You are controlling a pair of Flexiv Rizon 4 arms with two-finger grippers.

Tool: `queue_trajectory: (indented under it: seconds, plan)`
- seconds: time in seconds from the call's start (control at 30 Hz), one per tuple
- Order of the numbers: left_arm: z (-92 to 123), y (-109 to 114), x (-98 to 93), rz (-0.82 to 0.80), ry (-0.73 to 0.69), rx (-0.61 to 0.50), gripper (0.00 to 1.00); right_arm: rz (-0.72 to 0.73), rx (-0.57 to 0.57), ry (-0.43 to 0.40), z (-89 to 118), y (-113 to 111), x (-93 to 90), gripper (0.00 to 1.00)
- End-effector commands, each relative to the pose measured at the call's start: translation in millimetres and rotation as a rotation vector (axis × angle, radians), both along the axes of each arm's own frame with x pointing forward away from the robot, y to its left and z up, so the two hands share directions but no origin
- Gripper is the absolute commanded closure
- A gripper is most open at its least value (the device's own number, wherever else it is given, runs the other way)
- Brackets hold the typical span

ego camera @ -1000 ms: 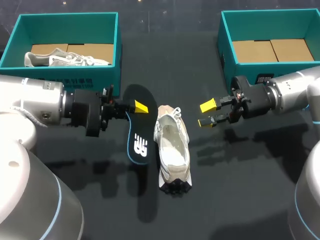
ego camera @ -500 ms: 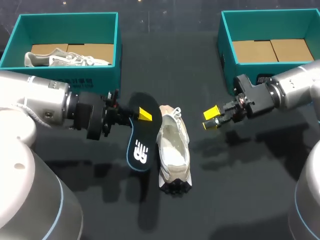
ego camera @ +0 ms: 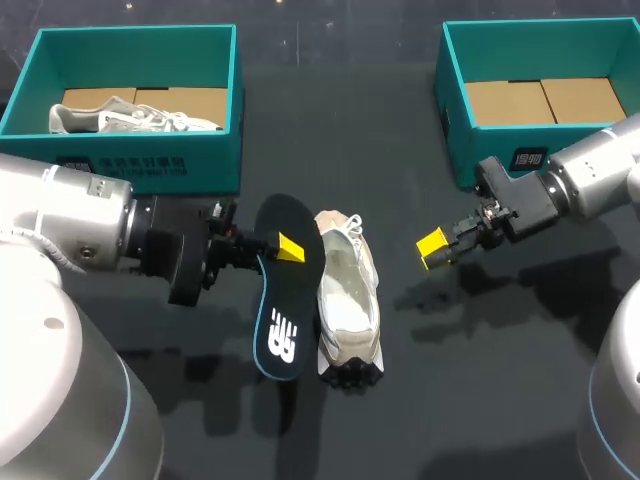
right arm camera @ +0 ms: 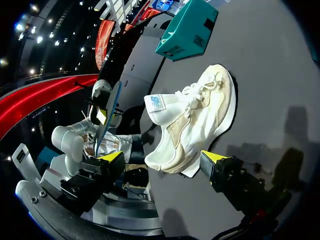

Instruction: Take the shoe out of the shoebox, open the shoe tongue, remove and reinsert the insole, then place the shoe into the shoebox

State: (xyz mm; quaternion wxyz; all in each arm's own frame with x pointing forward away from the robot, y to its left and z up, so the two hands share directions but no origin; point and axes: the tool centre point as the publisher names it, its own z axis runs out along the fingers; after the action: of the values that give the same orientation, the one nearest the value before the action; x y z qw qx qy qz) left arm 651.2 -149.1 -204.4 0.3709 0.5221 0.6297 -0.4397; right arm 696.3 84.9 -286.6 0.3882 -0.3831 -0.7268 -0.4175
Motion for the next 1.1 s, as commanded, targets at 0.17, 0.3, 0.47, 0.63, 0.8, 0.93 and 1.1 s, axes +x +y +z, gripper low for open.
queue_trajectory:
  seconds: [0.17, 0.3, 0.47, 0.63, 0.8, 0.93, 1.1]
  plan:
    - [11, -7, -35.1, -0.008, 0.237, -0.038, 1.0, 0.096, -0.088, -0.237, -13, -16, -23.7, 0.0]
    - [4, -15, -43.9, 0.0, 0.398, -0.055, 1.0, 0.11, -0.125, -0.304, -28, -19, -29.9, 0.0]
    - [2, -19, -46.3, -0.014, 0.402, -0.05, 1.0, 0.117, -0.149, -0.306, -33, -18, -30.9, 0.0]
    - [2, -19, -46.3, -0.014, 0.402, -0.05, 1.0, 0.117, -0.149, -0.306, -33, -18, -30.9, 0.0]
    - [-8, -36, -59.6, -0.001, 0.487, -0.029, 1.0, 0.327, -0.232, -0.484, -36, -8, -29.1, 0.0]
    - [-15, -47, -64.6, 0.022, 0.568, -0.024, 1.0, 0.459, -0.278, -0.668, -44, -6, -26.2, 0.0]
    - [-17, -50, -66.0, 0.003, 0.58, -0.014, 1.0, 0.566, -0.325, -0.693, -57, -3, -21.5, 0.0]
